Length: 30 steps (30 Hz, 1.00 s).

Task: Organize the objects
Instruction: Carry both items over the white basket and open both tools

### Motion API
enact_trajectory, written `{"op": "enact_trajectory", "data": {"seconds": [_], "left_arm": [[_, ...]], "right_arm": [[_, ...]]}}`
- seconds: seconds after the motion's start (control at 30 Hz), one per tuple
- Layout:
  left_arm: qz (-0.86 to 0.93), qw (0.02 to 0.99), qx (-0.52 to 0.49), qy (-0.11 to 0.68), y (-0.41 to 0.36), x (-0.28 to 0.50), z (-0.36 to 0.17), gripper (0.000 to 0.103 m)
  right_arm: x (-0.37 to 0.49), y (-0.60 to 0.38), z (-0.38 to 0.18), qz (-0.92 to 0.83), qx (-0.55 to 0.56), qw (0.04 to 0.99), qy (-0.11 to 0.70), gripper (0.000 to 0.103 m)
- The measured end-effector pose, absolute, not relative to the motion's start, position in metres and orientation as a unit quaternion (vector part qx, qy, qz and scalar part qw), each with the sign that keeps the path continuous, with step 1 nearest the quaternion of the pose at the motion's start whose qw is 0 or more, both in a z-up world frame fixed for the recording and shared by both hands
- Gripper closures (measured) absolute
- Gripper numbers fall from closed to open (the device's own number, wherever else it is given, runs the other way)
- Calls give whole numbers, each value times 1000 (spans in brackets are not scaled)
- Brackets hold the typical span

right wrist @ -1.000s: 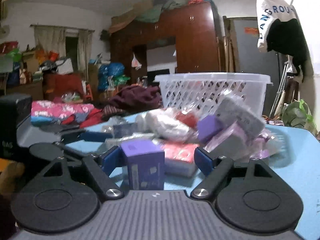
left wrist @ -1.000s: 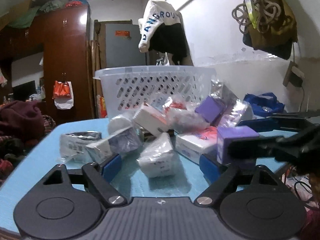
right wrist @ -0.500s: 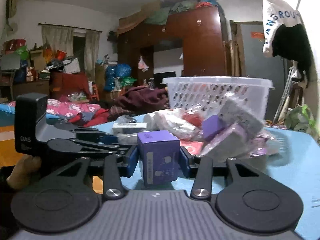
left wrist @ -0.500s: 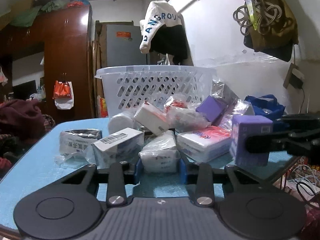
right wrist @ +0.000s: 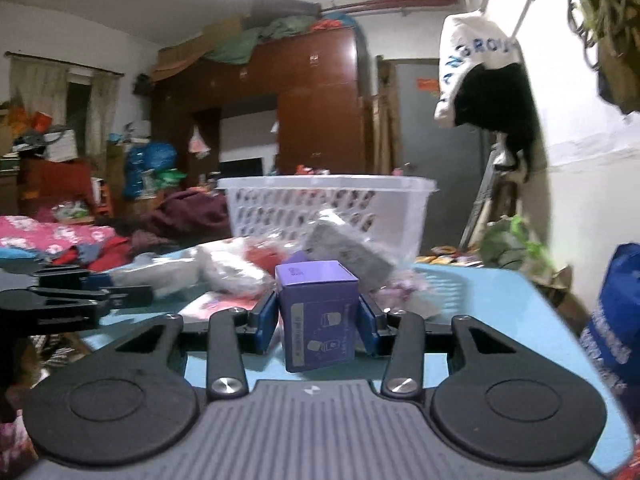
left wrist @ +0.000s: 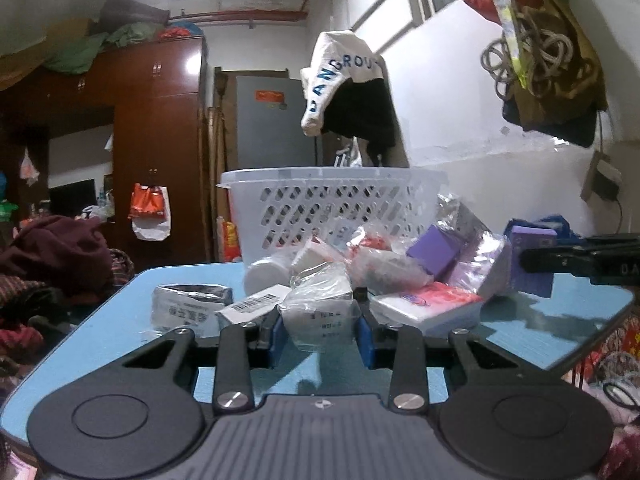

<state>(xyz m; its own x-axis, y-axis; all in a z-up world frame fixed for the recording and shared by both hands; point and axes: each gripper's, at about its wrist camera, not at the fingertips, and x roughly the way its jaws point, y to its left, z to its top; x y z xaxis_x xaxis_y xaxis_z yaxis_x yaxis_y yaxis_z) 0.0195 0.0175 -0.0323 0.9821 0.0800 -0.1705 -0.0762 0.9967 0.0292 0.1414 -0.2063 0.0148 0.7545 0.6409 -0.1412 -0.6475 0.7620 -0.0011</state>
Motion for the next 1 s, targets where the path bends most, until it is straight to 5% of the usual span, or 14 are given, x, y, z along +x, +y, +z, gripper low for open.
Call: {"op": "enact_trajectory", "data": {"seconds": [0.43,0.73,0.77,0.8,0.83,0.9,1.0], "left_arm": [[40,999,-11,19,23,66,62,63],[65,987,-33,143,50,220,108,62],[60,986,-39,151,54,228,104,56],[60,985,-43,156,57,232,101,34],[65,984,-48,161,60,234,98,24],[66,986,-51,142,65,221,94,22],[67,990,-37,115,67,183,93,22]], "right_arm": [[187,-167,99,254,-10,967,5,58],[302,-105,146,272,-27,955,115,58],[304,-101,144,269,-39,955,116,58],[305,-96,142,267,-57,955,120,56],[304,-92,138,268,-72,952,130,44],[296,-97,135,279,-67,950,122,28],[271,-120,134,295,-40,949,100,23]]}}
